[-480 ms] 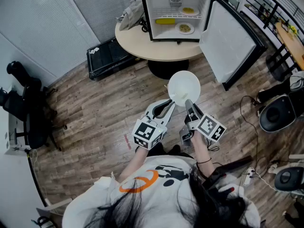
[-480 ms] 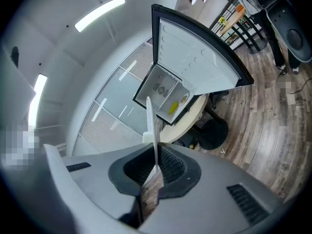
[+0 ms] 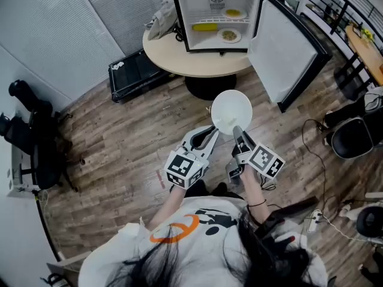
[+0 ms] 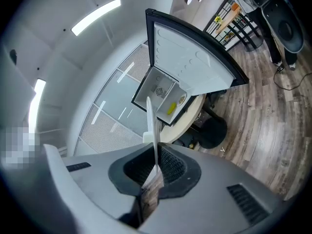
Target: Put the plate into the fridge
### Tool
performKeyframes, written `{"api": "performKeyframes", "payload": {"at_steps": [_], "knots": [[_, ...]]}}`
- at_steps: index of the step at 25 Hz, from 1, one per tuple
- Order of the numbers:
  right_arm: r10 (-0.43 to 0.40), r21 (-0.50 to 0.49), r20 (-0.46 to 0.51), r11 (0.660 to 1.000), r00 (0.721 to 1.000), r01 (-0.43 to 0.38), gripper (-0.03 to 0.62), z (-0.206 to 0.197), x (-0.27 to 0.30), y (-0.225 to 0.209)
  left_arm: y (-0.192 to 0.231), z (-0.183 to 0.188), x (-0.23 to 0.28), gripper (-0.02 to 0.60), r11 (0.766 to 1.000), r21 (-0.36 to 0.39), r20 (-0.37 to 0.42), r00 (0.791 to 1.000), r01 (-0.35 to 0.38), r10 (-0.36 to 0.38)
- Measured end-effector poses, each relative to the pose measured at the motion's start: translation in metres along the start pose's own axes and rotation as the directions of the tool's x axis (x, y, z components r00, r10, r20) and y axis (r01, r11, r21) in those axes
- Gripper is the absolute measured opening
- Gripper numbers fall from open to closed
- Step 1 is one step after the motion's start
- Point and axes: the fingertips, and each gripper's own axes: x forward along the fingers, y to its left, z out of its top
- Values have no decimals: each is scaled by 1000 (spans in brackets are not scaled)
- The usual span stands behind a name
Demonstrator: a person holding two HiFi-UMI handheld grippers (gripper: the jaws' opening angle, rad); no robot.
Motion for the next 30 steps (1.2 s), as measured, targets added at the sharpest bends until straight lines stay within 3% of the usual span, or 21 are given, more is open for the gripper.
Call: {"api": "performKeyframes", "payload": {"at_steps": [17, 30], "knots": [[11, -15, -46, 1000, 999, -12, 25, 18, 5, -22, -11, -5, 29, 51, 1000, -16, 0, 1000, -18, 18], [12, -9, -78, 1000, 997, -13, 25, 29, 43, -32, 21, -8, 51, 51, 999, -23, -16, 999, -43, 43]]}}
